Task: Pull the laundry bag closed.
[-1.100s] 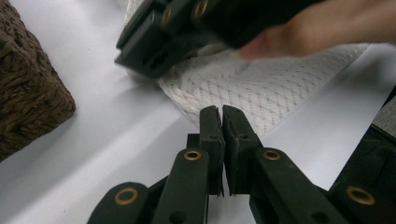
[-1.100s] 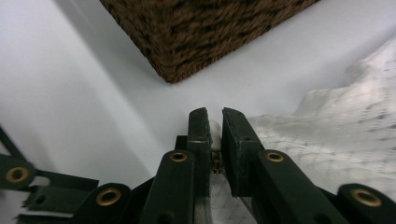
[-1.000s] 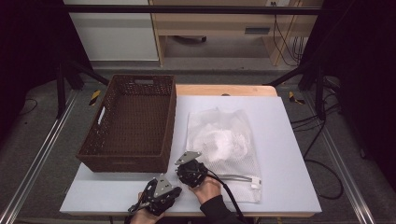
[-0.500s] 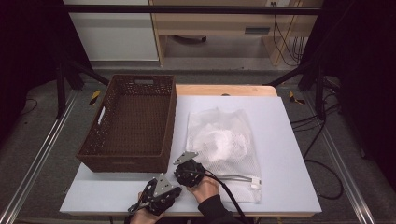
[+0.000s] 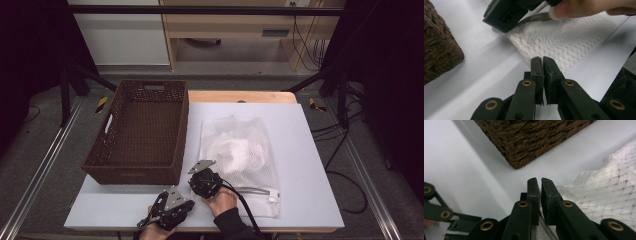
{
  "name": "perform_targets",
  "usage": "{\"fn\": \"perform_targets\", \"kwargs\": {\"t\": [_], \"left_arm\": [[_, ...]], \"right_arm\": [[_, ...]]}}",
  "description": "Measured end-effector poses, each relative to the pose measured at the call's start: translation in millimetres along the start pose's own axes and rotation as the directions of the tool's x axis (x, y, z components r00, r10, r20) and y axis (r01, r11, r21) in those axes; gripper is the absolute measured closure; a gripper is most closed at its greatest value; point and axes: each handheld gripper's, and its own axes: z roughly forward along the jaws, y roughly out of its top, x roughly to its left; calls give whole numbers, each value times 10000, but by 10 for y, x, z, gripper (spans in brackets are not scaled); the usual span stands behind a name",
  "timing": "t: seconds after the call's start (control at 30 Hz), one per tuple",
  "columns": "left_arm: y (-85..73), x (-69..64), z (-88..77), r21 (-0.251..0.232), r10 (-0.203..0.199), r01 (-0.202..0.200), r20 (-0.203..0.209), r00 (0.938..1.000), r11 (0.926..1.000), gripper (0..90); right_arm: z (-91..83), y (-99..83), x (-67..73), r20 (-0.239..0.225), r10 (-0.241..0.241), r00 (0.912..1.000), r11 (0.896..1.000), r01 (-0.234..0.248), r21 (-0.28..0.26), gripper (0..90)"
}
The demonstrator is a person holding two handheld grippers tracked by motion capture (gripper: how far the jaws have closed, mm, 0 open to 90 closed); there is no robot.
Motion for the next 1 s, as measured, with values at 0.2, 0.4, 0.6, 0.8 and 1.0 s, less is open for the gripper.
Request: {"fn": "perform_targets", "kwargs": {"t": [0.2,0.4,0.6,0.8,1.0], "left_arm": [[48,40,-13,197,-248,252,-204,9995,9995,687],[96,146,20,-208,-934,947,589,9939,9953,587],[79,102,77,-13,-766,767,466,9960,9971,823],[76,41,76,29,-467,467,32,9989,9989,869],[73,52,78,19,-536,536,113,9985,9986,869]], "right_arm": [[-103,-15,-3,-202,29,9998,9977,-42,-679,854],[-136,-21,-11,-406,53,9992,9935,-99,-1131,852],[-78,-46,-5,-407,36,9992,9949,-77,-1009,848],[-60,-59,-4,-216,112,9997,9948,-133,-1010,694],[32,-37,15,-100,188,9998,9982,-193,-561,586]]}}
